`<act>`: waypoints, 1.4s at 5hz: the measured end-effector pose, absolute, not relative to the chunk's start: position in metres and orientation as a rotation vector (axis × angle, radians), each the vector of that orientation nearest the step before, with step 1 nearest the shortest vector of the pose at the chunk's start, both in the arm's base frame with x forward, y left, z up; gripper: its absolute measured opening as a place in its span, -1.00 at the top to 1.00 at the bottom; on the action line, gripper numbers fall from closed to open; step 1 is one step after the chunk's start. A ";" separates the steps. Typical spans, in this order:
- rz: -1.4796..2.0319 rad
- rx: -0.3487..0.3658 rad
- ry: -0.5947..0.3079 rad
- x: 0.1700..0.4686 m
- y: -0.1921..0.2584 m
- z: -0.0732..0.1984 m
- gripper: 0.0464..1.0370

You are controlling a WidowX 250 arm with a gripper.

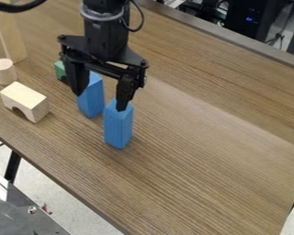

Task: Move one blue block forward

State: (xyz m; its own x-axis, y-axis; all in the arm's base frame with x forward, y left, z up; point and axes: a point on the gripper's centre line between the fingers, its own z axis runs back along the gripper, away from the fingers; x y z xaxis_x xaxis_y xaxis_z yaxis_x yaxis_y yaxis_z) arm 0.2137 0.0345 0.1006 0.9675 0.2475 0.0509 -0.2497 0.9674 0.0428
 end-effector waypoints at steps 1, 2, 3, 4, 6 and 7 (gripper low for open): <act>0.252 0.048 -0.024 0.211 0.034 0.096 -0.93; 0.245 0.042 -0.005 0.213 0.033 0.091 -0.93; 0.228 0.035 -0.009 0.215 0.031 0.090 -0.93; 0.215 0.023 -0.020 0.217 0.029 0.090 -0.93; 0.156 -0.027 -0.003 0.212 0.021 0.086 -0.93; 0.137 -0.016 -0.019 0.213 0.023 0.081 -0.93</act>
